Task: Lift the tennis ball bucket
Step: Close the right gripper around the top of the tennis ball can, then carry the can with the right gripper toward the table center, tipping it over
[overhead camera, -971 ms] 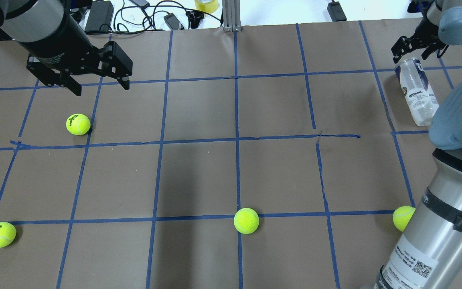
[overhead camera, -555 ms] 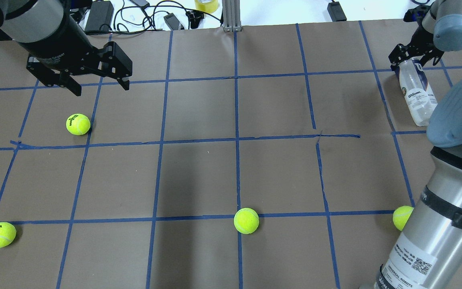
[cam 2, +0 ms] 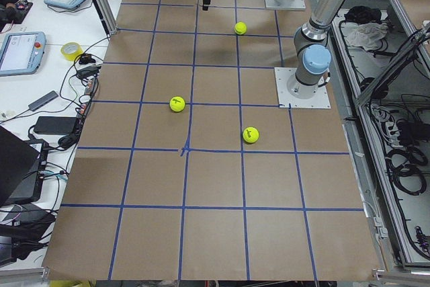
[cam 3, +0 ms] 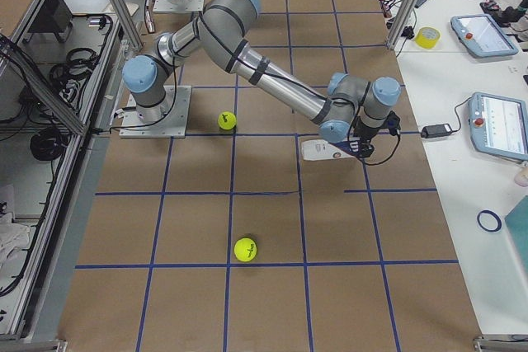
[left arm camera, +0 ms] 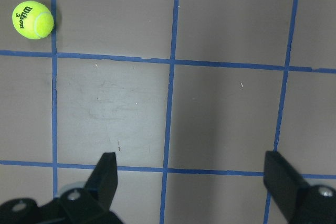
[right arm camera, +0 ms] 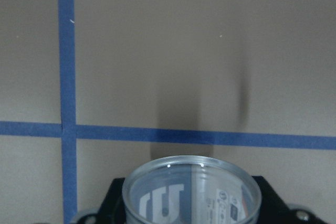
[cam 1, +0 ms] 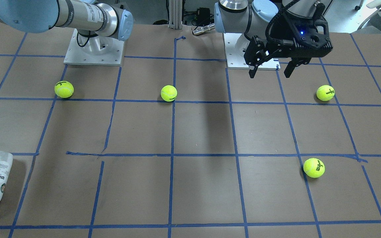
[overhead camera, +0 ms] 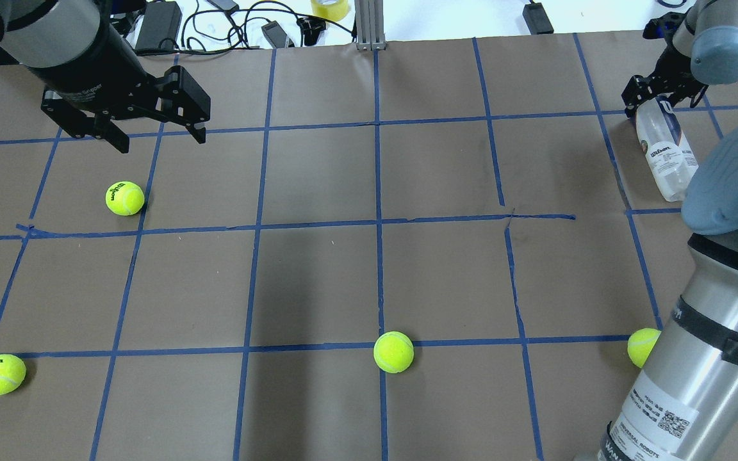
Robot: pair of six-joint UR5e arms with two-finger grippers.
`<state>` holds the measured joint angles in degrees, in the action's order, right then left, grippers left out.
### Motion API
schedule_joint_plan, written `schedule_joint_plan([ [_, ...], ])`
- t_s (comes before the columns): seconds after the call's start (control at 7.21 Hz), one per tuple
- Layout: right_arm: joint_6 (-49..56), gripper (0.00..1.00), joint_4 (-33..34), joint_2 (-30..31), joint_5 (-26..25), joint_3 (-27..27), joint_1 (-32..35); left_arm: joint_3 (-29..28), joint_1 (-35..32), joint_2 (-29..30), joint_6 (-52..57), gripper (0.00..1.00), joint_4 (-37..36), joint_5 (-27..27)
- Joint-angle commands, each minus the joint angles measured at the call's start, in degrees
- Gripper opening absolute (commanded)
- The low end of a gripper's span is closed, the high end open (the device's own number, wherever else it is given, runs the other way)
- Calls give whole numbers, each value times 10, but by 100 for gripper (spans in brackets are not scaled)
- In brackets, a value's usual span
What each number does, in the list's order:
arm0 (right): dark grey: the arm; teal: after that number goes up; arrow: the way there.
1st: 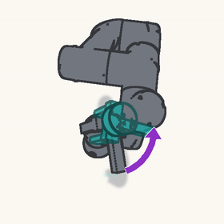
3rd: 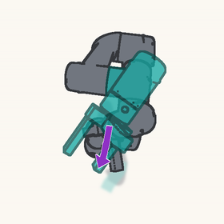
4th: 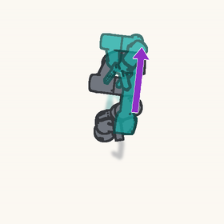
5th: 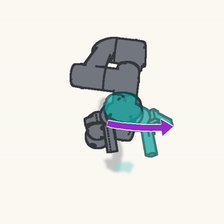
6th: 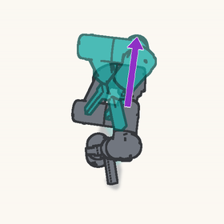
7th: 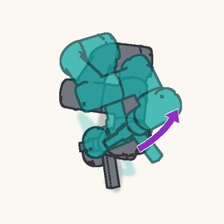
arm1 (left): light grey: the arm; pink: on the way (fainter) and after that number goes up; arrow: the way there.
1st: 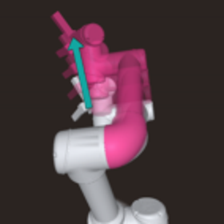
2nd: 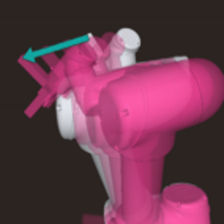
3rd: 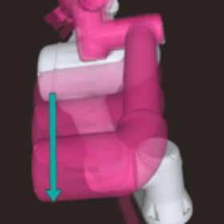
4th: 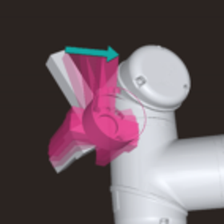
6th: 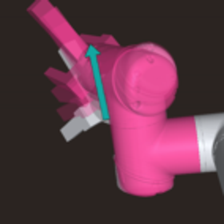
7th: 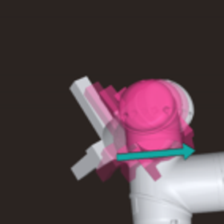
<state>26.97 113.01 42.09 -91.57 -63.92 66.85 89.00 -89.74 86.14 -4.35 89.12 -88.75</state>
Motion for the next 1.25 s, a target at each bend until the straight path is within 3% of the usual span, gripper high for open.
schedule_joint_plan([
  [0.0,1,52,-8,18,2,2,3,1,-1,1,0,100,0,1],
  [0.14,2,51,-29,48,10,2,14,1,-1,1,0,100,0,1],
  [0.28,6,40,-65,66,15,2,39,1,0,1,0,100,0,2],
  [0.55,44,13,-68,85,20,2,98,1,0,1,0,100,0,4],
  [0.97,132,5,-45,90,19,2,228,1,2,1,0,100,0,5],
  [1.11,174,2,1,91,19,1,286,1,3,1,0,100,0,6],
])
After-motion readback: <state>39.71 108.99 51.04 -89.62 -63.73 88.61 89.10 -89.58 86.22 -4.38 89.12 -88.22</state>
